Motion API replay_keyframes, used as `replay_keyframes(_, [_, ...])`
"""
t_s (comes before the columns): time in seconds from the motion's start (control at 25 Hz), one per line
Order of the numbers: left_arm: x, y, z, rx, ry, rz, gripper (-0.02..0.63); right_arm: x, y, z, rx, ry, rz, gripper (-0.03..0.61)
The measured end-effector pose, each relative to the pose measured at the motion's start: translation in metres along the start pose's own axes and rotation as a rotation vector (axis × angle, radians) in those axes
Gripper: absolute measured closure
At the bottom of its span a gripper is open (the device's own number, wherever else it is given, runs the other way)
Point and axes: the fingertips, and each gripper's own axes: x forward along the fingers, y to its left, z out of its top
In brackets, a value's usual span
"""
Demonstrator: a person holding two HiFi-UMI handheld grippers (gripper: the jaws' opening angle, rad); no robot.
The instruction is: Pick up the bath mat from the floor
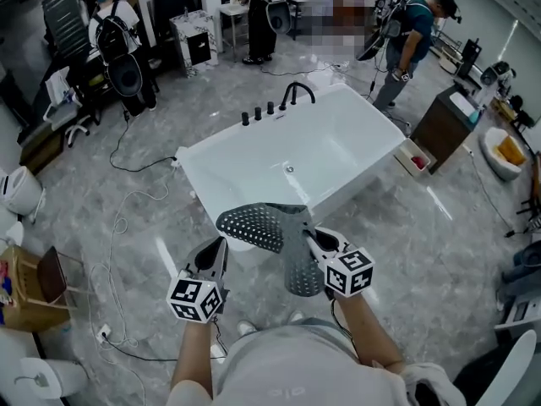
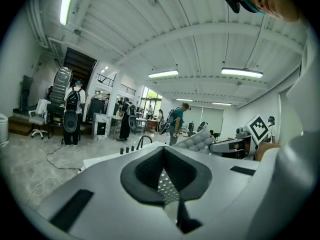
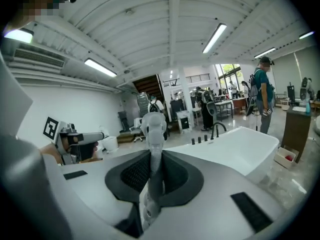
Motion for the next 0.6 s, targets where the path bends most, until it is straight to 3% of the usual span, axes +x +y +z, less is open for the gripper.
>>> replay_keyframes(0.28, [-0.020, -0.018, 0.046, 0.046, -0.123, -0.010, 0.598, -0.030, 0.017, 0.053, -0.036, -0.146, 0.057, 0.511])
replay_keyframes(0.6, [-0.034, -0.019, 0.068, 0.051, -0.186, 0.007, 0.597, -0.050, 0.023, 0.077, -0.097, -0.192, 0.072, 0.506])
